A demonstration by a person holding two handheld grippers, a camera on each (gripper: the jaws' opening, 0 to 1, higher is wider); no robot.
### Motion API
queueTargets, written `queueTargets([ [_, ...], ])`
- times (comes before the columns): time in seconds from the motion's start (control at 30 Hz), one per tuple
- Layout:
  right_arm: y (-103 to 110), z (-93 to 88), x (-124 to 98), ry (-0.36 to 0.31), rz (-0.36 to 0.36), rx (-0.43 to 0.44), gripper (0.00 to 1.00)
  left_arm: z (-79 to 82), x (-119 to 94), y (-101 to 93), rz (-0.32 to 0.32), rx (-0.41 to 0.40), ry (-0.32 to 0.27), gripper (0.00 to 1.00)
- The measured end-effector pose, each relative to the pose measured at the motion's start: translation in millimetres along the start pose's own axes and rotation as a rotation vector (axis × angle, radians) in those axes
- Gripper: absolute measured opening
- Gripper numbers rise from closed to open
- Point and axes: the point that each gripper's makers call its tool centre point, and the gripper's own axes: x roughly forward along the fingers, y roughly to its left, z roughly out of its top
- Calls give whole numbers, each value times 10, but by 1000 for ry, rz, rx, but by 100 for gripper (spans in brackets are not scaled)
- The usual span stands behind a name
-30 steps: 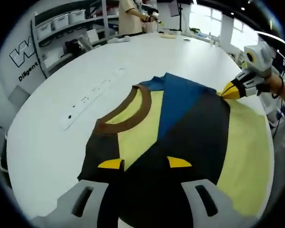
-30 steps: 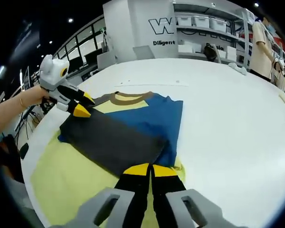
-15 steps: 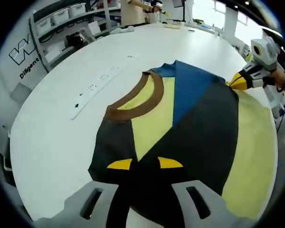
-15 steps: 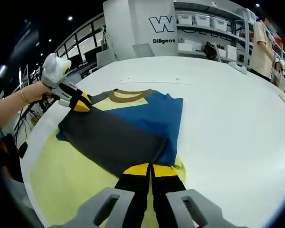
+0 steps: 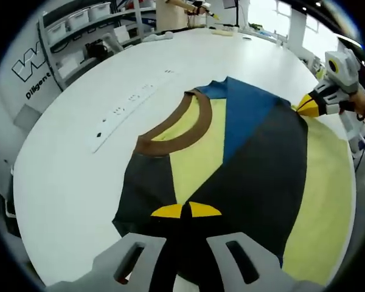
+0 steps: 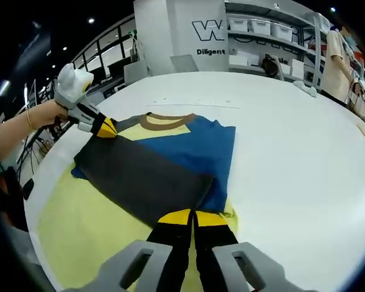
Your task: Fold the garment on the visible template until the final outline fits inside the template.
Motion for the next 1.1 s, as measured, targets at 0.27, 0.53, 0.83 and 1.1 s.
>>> queueTargets([
  [0.27, -12, 2, 7, 1, 4, 2, 0, -6, -32, 28, -1, 19, -4, 1],
  [0.53, -17, -2, 10, 0, 19, 35, 0, 19, -98, -87, 9, 81, -27, 9],
  [0.83, -15, -24, 28, 8, 24, 45, 0, 6, -79, -165, -15, 168, -25, 16],
  [1.1, -26, -24, 33, 6, 28, 54, 0, -29, -96, -201, -44, 210, 12, 7],
])
